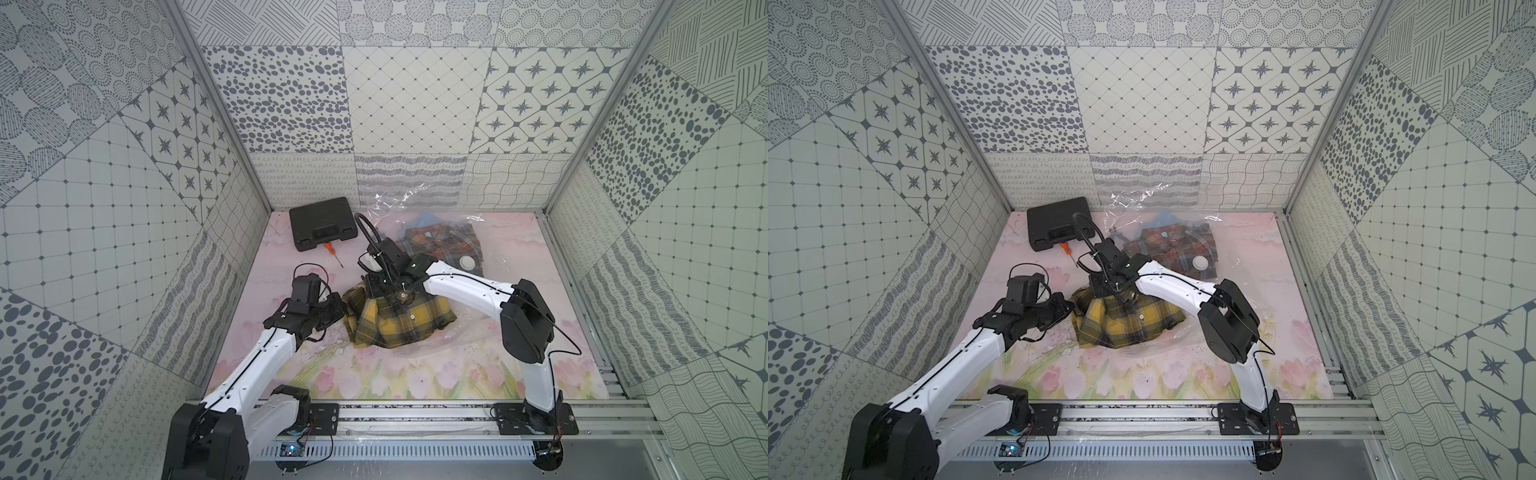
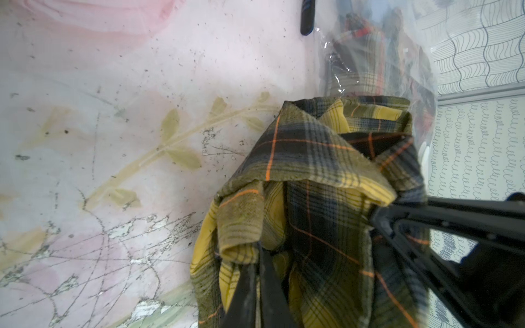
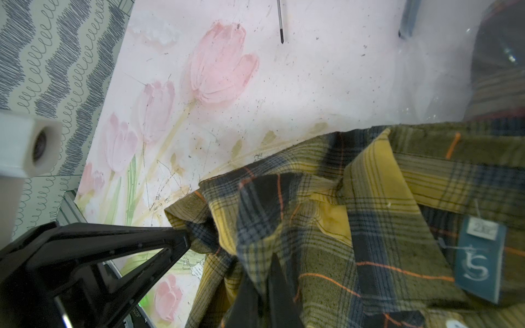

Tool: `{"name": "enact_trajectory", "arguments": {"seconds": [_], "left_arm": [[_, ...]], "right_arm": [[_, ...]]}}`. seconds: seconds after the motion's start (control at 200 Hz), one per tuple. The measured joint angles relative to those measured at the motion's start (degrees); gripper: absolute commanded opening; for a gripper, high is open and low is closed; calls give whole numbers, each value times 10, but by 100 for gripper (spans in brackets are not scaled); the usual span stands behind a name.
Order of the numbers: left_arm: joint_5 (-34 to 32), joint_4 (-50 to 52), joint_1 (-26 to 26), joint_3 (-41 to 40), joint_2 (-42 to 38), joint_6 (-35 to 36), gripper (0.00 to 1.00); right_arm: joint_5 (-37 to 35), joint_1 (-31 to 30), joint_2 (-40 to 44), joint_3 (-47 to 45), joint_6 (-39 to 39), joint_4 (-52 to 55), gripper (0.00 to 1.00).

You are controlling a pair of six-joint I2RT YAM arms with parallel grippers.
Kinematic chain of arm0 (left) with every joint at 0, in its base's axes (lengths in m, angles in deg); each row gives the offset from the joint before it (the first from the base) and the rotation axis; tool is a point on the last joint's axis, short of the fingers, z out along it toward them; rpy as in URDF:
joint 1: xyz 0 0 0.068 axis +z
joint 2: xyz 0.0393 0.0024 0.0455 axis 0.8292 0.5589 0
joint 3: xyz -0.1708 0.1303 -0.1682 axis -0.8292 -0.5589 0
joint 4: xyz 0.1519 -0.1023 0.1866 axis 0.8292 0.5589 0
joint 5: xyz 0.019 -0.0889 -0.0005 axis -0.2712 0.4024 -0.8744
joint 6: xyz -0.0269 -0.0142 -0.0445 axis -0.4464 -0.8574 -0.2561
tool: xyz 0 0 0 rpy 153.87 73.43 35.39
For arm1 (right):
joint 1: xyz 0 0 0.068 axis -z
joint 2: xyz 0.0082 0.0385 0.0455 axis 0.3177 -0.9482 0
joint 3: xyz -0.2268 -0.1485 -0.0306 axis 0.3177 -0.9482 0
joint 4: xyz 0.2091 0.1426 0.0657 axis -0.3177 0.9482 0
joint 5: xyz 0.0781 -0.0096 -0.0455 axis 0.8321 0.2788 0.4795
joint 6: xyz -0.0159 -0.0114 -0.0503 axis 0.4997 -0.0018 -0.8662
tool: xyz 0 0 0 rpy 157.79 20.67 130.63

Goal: Place the folded shirt into the vacuum bag
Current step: Adjust the shirt in the vacuum bag.

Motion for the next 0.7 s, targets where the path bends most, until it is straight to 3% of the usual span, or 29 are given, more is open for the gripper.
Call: {"name": "enact_trajectory", "arguments": {"seconds": [0.355,0.585,0.7], "left_arm": [[-26,3,-26,39,53,35,13],[-49,9,-54,56,86,53,0],[-51,4,-69,67,106,57,0]], "right_arm": [[14,2,6,-11,9,-13,0],[25,4,11,-11,14,-16,0],[34,4,12,-20,22,-30,0]]}}
